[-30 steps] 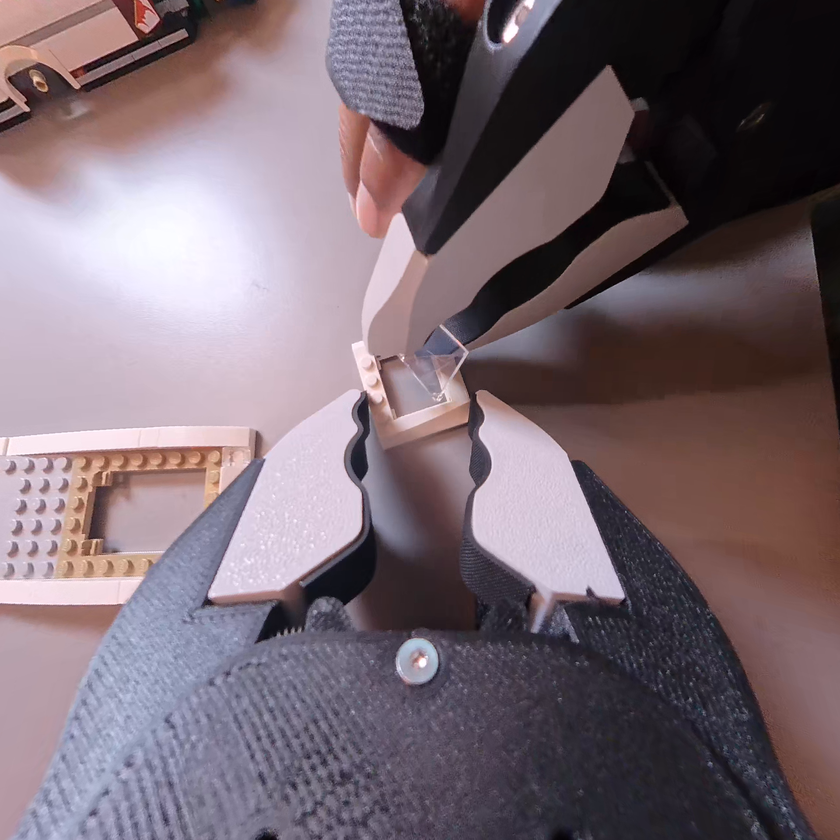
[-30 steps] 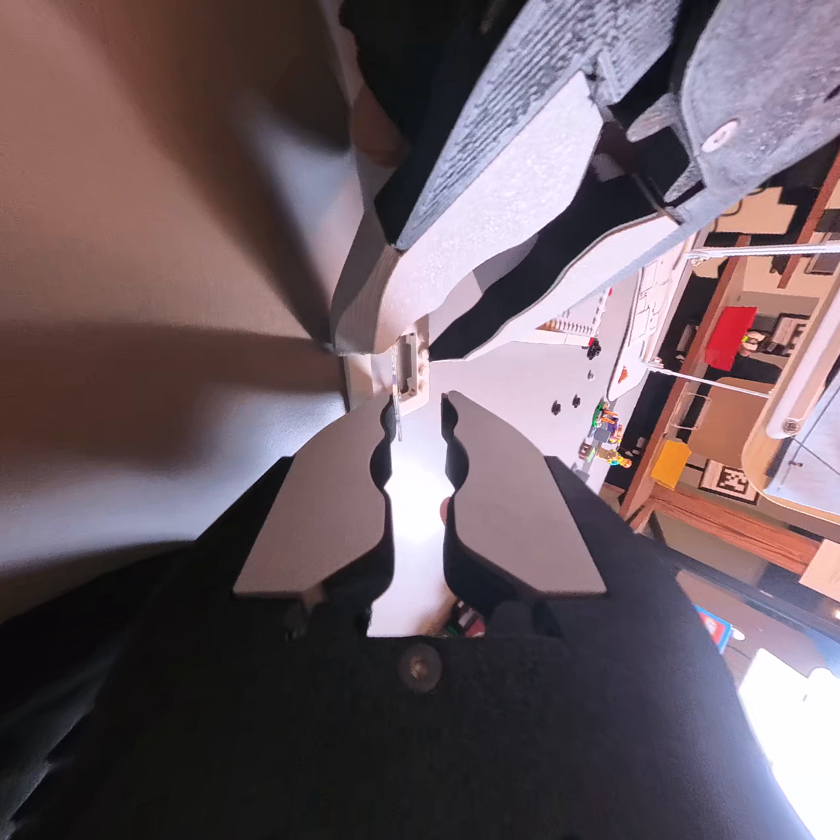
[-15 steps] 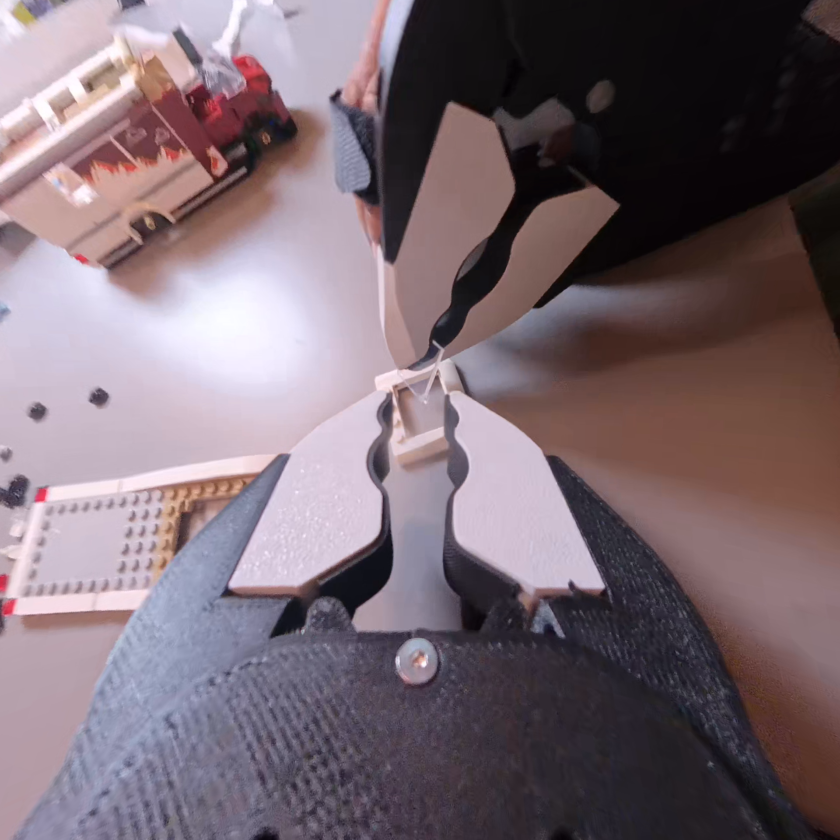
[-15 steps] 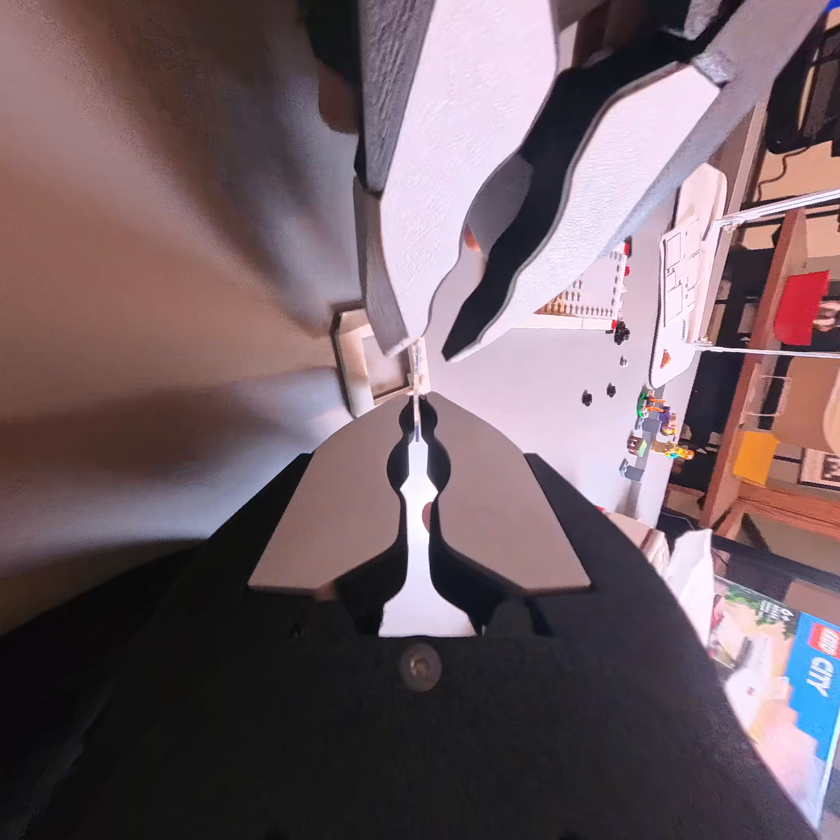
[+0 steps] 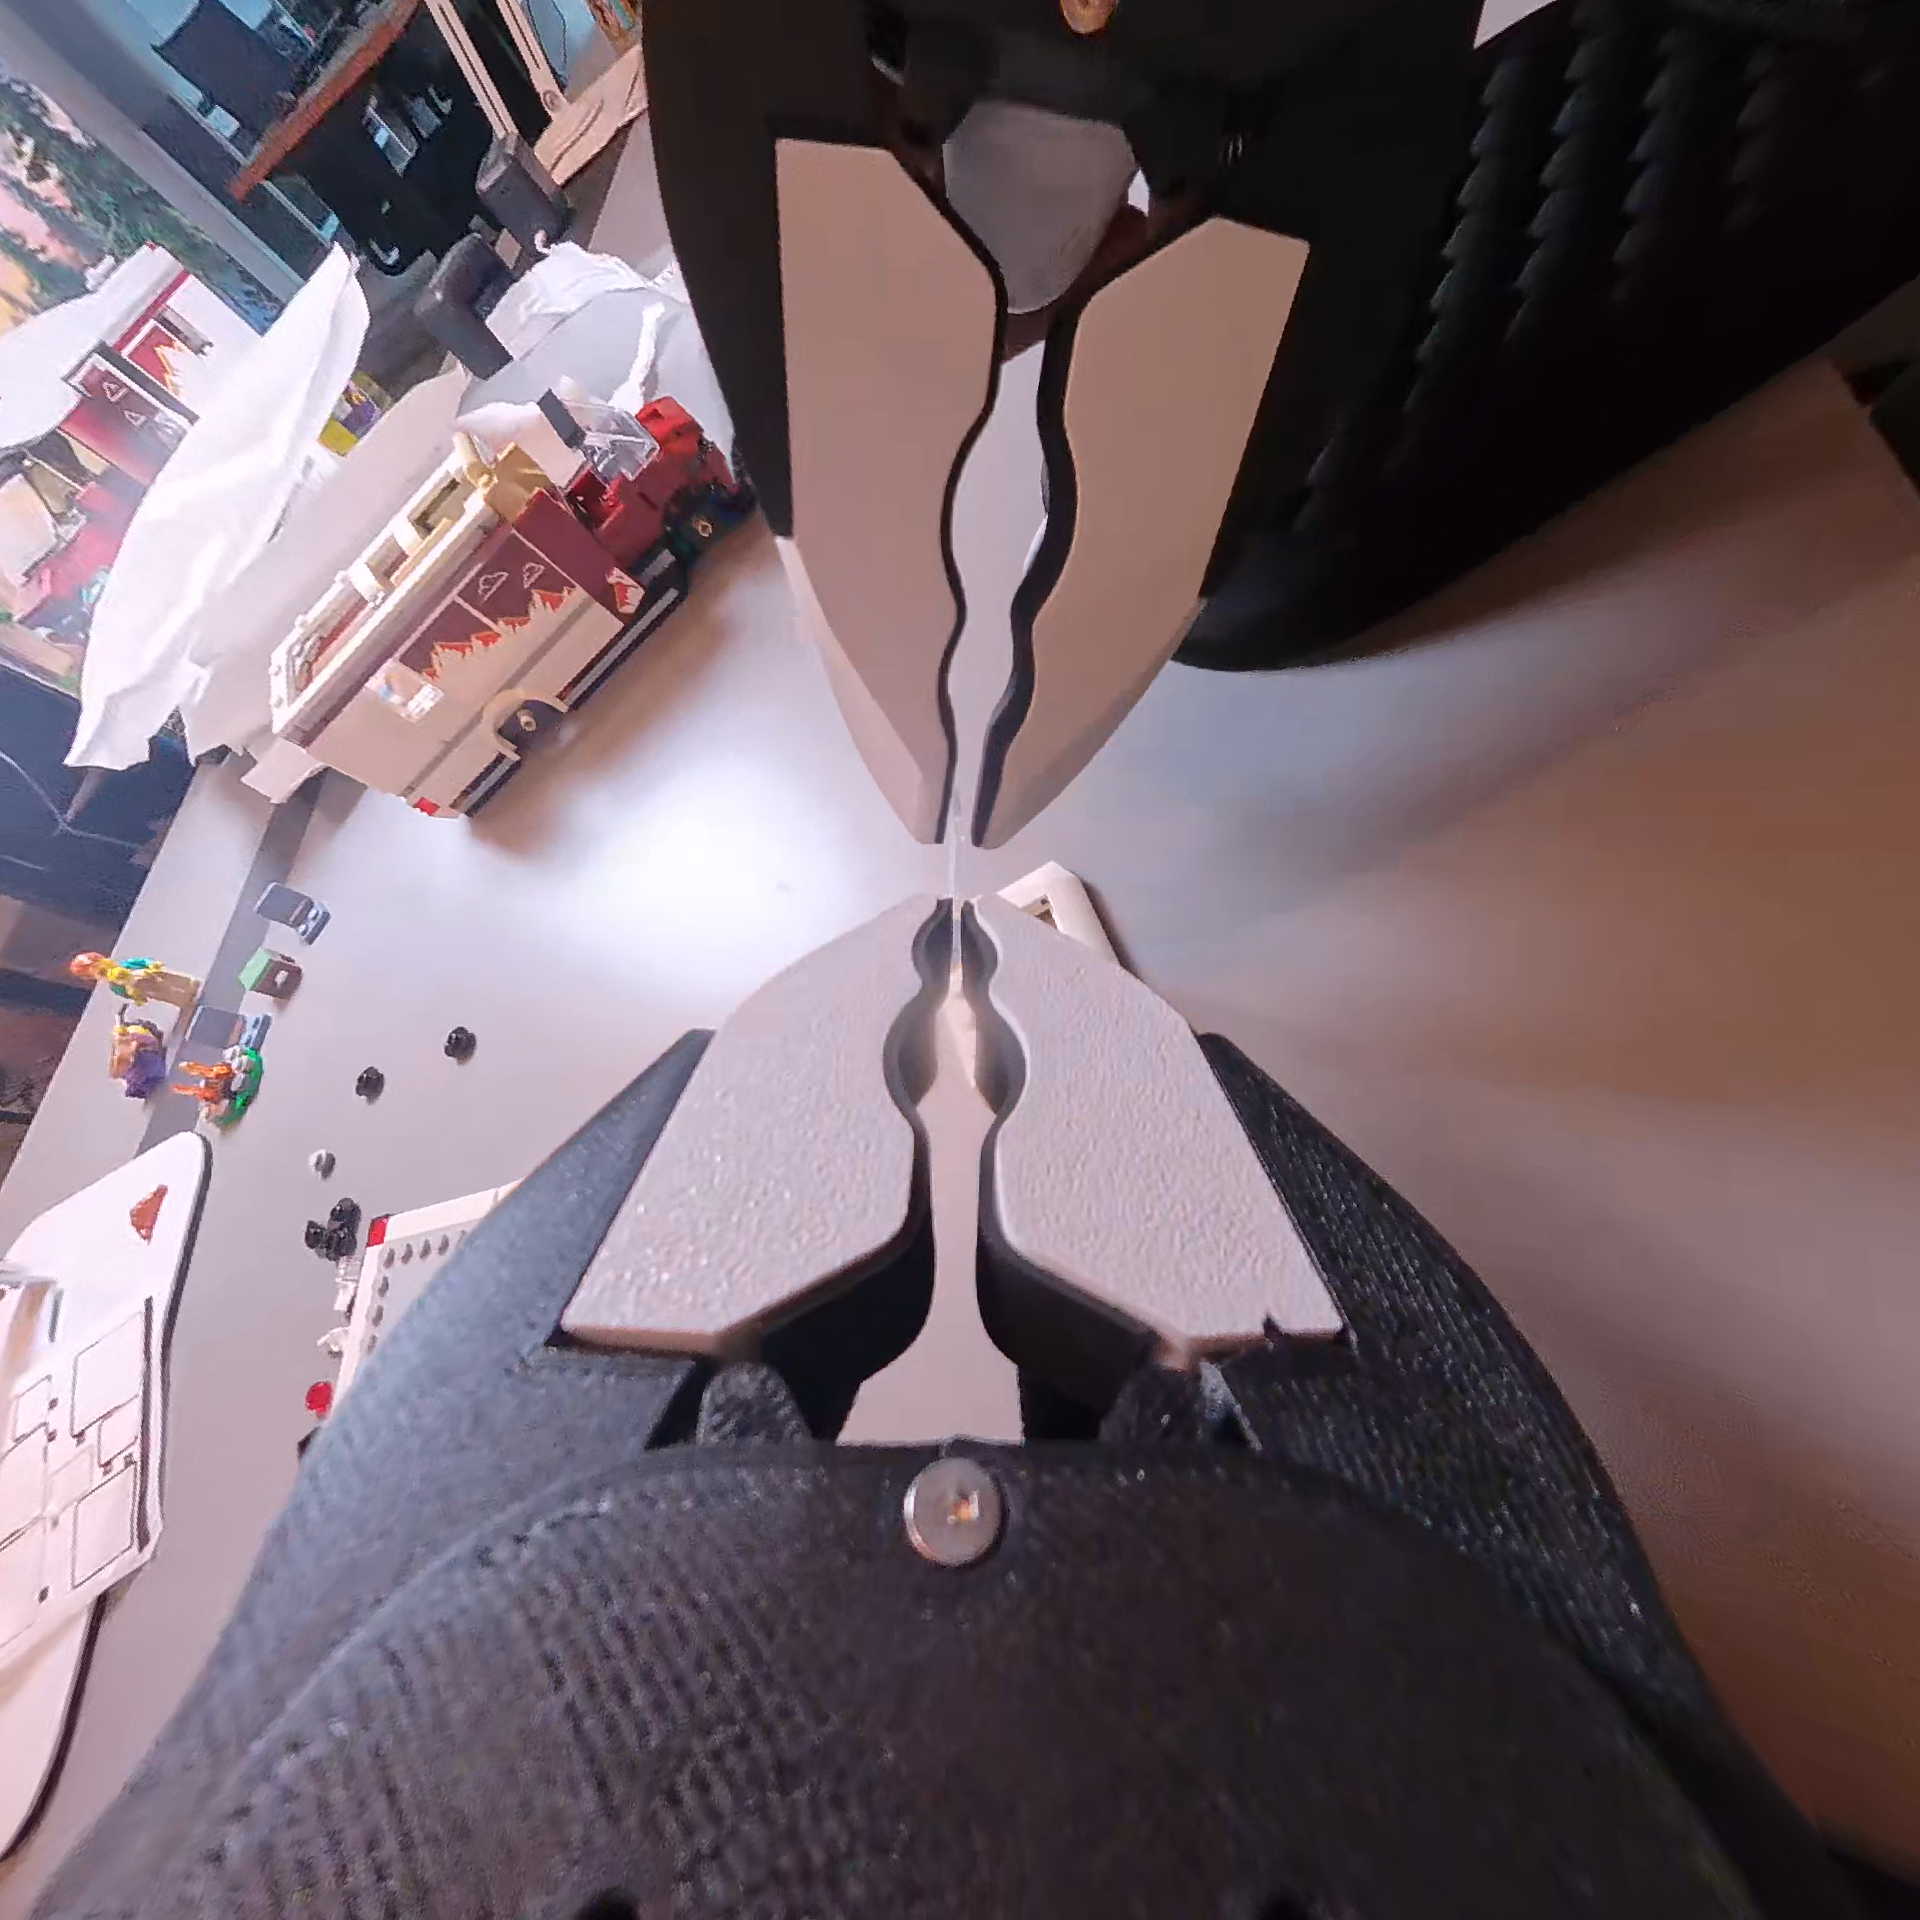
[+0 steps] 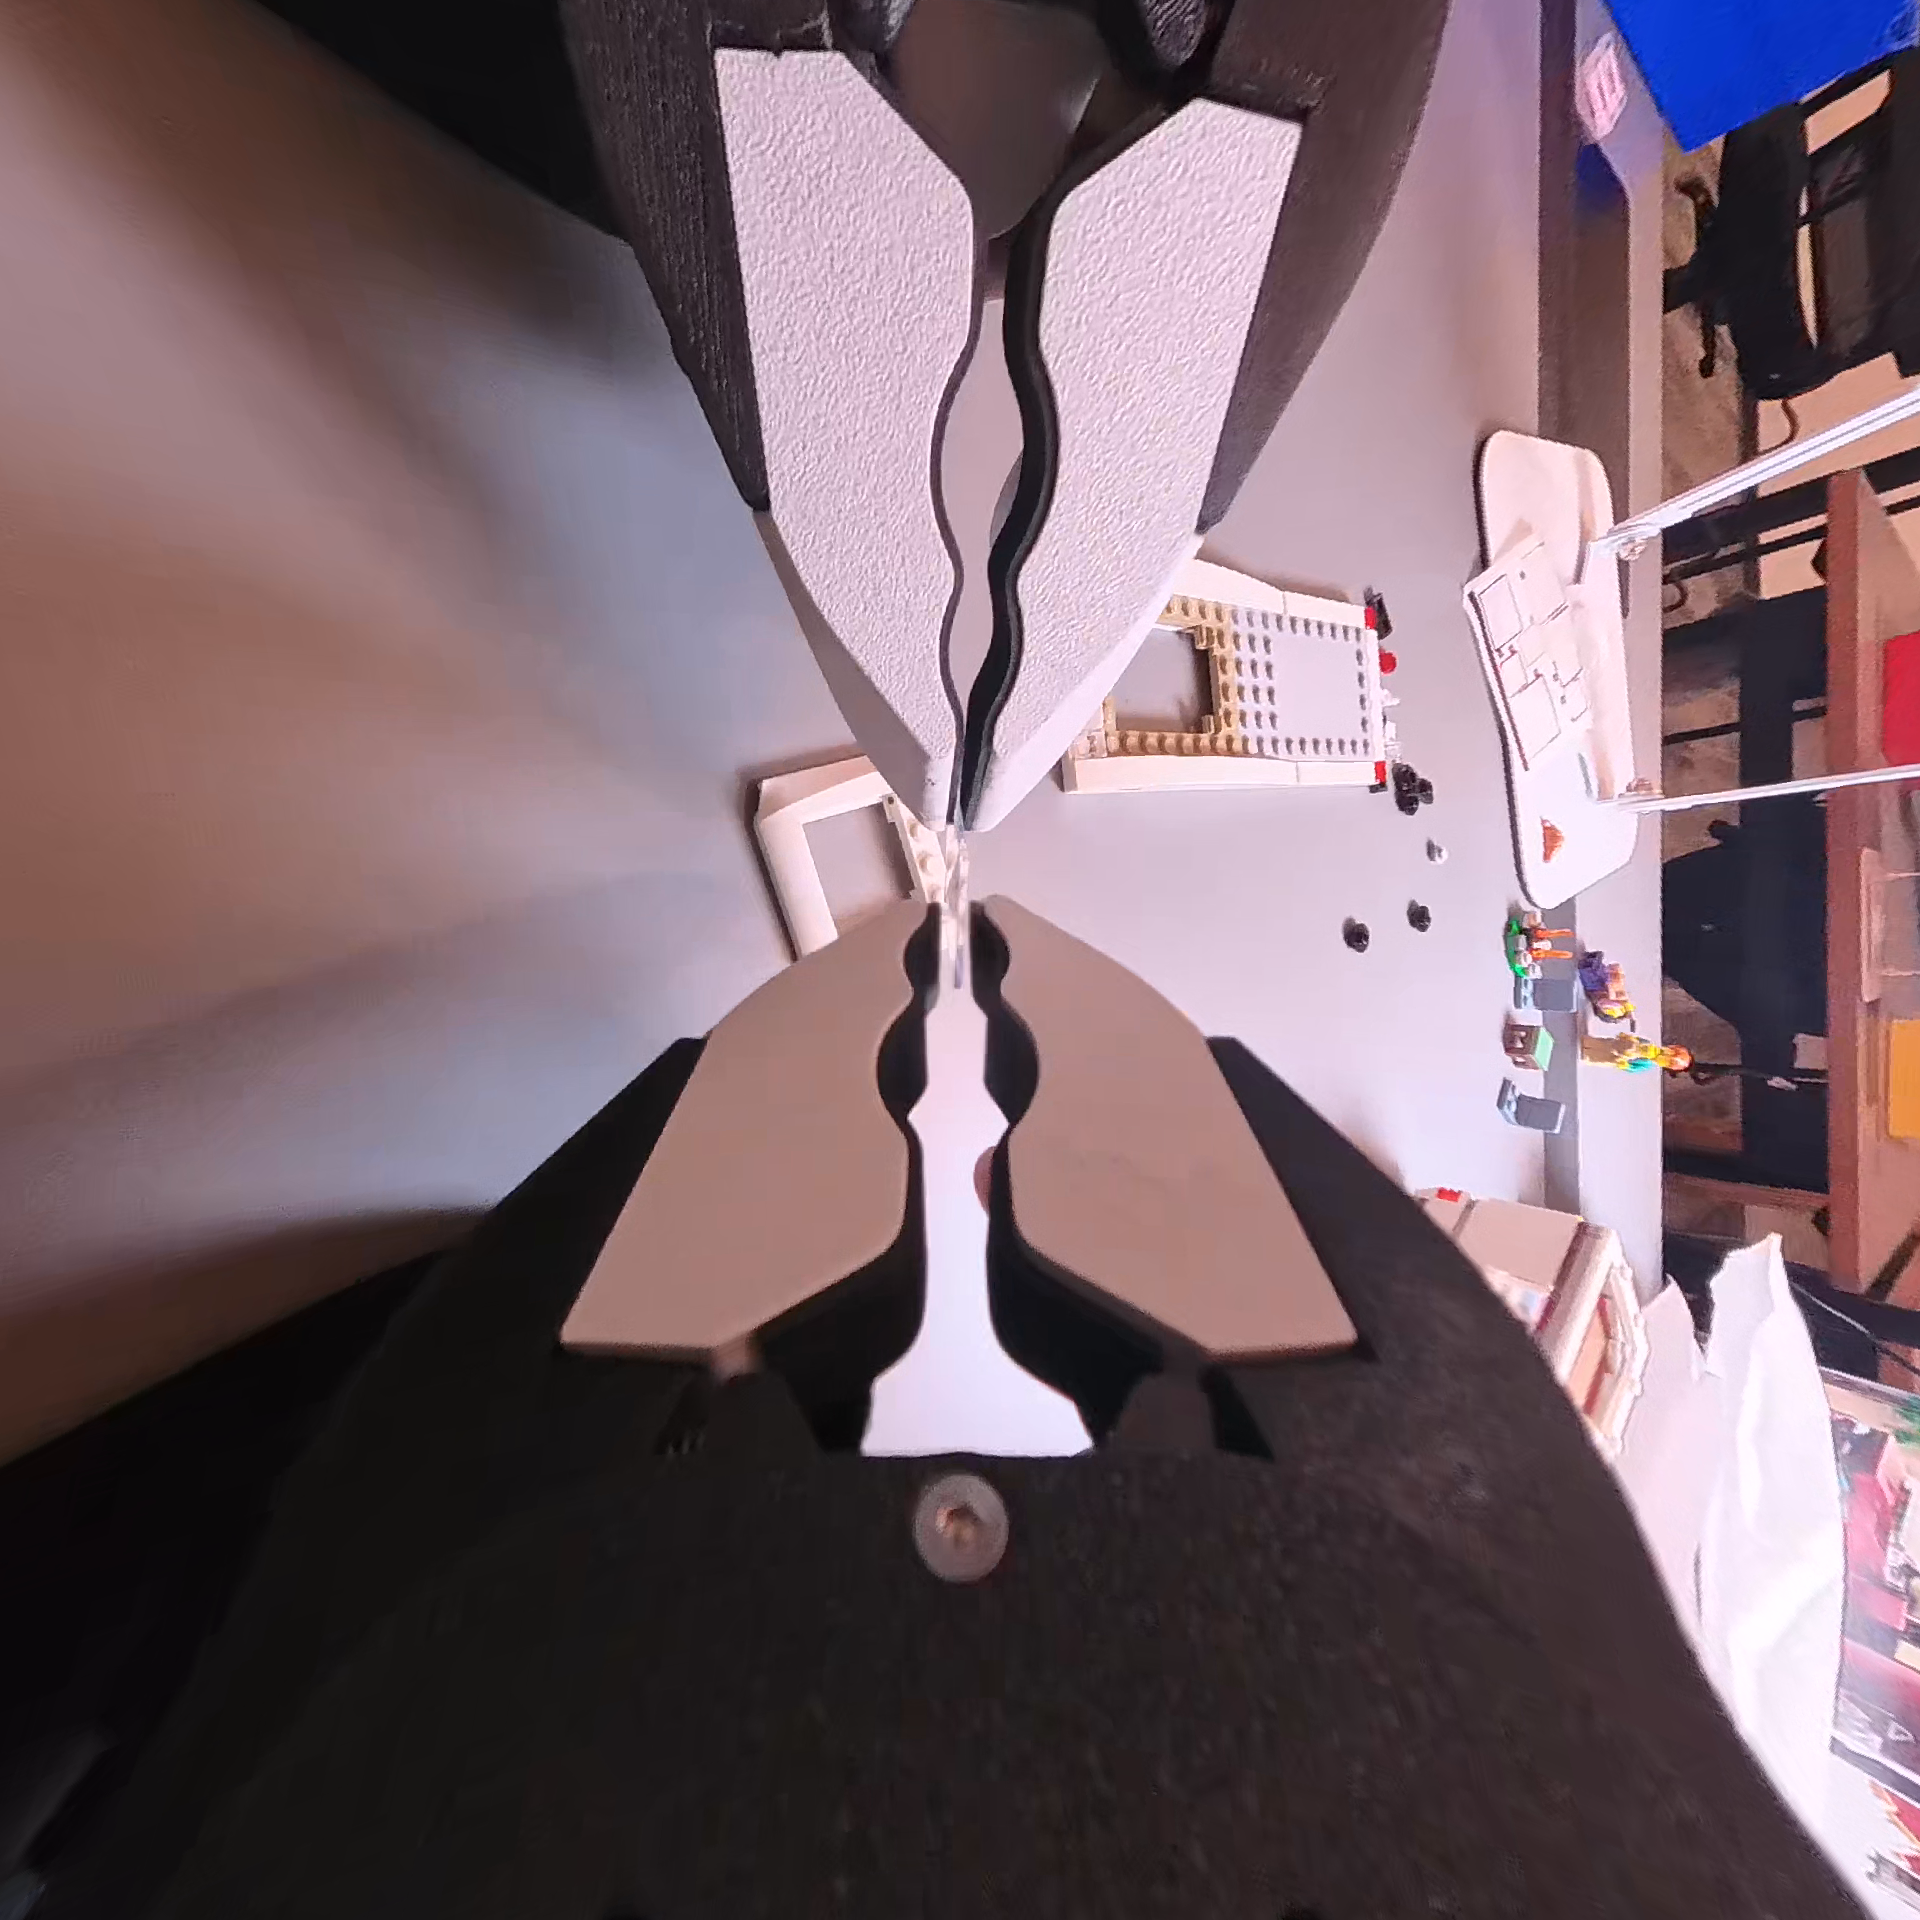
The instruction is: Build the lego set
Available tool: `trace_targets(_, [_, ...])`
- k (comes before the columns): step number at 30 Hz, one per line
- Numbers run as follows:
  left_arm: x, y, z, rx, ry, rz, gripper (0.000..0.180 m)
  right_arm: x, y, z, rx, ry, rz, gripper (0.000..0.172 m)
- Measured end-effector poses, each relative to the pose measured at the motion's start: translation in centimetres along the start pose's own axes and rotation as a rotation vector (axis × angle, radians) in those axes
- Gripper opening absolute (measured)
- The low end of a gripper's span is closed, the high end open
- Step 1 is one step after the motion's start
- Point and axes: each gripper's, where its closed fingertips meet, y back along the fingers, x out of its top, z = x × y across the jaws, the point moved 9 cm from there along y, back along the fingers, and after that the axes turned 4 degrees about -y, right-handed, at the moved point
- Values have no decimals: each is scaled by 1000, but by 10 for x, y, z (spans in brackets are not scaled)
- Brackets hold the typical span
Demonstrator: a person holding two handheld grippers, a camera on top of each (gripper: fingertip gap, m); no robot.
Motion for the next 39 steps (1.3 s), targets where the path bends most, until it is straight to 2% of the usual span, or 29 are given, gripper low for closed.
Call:
trace_targets(5, [1,0,1,5,-3,1,1,-1,0,-1,-19,13,10,1])
trace_targets(7, [-1,0,-1,-21,52,-2,2,-1,-2,-3,-39,21,11,1])
trace_targets(8, [-3,0,-3,-46,99,-6,10,-1,-3,-4,-53,32,14,1])
trace_targets(11, [-13,-3,-5,-175,247,-57,51,1,-7,-12,-79,114,5,1])
trace_targets(13, [-19,-7,-4,-213,297,-90,58,-1,-11,-16,-91,159,-10,1])
trace_targets(18, [-22,-15,-2,-220,297,-177,49,-5,-20,-21,-113,243,-70,1])
trace_targets(22, [-22,-16,-3,-240,316,-186,39,-6,-24,-24,-122,285,-135,1])
trace_targets(39, [-21,-17,-2,-240,316,-194,34,-4,-29,-26,-213,366,-254,1])
